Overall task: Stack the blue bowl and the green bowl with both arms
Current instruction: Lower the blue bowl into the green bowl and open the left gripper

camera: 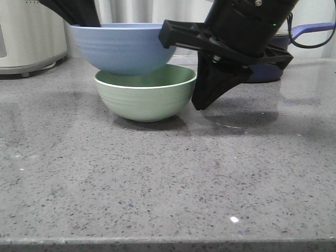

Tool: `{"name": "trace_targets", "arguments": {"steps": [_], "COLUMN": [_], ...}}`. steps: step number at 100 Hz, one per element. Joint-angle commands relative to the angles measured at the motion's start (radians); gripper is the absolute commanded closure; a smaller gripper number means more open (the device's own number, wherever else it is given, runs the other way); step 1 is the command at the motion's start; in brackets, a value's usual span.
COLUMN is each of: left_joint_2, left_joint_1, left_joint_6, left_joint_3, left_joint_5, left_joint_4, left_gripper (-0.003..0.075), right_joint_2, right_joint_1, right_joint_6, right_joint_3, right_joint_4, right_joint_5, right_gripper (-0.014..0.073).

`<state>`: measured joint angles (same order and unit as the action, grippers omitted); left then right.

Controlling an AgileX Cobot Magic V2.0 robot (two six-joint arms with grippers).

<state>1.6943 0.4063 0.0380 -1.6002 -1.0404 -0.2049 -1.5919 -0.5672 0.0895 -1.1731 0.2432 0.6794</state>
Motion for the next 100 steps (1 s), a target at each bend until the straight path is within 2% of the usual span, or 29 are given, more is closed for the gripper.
{"name": "trace_targets", "arguments": {"steps": [1,78,87,100], "left_joint_2": [-0.032,-0.003,-0.003,-0.003], "left_joint_1": [0.018,0.032,0.032,0.032], "left_joint_6": [0.0,0.011,0.011,0.011], "left_joint_3": [-0.037,-0.039,-0.039,-0.039], "left_joint_5": [0.03,0.039,0.038,0.038], "left_joint_4": [-0.032,-0.07,-0.074,-0.084], "left_gripper": [0.0741,0.0736,0.0675,0.0482], "right_joint_2": [0.037,0.037,0.037,0.037], "right_joint_1": [0.0,0.0,0.0,0.0], "right_joint_6": [-0.01,-0.01,-0.01,-0.01], "right_joint_3": [-0.024,-0.024,-0.024,-0.024], "right_joint_4": [0.014,0.014,0.014,0.014], "right_joint_5": [-0.034,-0.035,-0.035,-0.035], "right_gripper": [0.0666,0.0666,0.0666,0.0666]}}
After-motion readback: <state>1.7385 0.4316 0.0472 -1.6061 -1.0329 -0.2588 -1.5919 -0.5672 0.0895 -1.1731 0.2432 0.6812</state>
